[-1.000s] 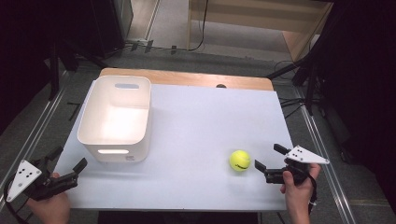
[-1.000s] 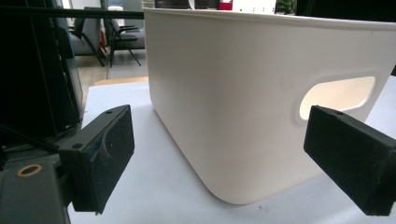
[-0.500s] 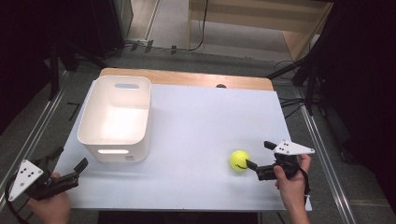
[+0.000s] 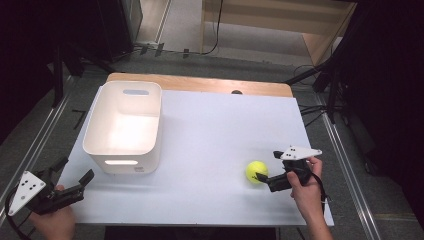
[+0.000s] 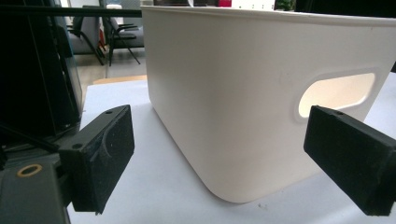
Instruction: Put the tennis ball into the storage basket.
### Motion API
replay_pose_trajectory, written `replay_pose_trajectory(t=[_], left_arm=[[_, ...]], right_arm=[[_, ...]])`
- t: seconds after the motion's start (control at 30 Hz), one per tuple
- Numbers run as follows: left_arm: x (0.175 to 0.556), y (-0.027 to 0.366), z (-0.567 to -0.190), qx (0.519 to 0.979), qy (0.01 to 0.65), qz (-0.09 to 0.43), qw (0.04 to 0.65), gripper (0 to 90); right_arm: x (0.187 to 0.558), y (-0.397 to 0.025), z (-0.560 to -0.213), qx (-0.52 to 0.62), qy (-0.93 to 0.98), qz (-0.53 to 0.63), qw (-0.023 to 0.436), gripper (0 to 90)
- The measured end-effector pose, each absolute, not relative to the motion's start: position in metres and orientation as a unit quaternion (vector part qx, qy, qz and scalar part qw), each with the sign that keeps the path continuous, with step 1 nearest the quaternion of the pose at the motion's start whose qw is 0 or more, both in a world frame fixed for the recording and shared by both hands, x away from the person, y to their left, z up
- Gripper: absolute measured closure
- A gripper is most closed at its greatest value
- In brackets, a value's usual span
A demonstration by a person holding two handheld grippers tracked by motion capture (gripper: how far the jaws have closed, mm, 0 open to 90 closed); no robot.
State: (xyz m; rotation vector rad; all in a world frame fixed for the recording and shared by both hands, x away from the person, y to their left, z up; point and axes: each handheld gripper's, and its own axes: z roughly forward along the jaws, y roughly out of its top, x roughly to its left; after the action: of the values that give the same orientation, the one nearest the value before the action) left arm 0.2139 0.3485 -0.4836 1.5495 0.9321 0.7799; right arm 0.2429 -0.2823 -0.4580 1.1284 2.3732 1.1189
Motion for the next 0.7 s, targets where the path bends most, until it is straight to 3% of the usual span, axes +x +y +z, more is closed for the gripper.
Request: replay_pose_trajectory(t=[0.7], left_arm=[[0.214, 0.348, -0.483, 0.658, 0.395, 0.33, 0.549, 8.5]], right_arm=[[0.26, -0.261, -0.472, 0.381, 0.866, 0.314, 0.076, 0.0]])
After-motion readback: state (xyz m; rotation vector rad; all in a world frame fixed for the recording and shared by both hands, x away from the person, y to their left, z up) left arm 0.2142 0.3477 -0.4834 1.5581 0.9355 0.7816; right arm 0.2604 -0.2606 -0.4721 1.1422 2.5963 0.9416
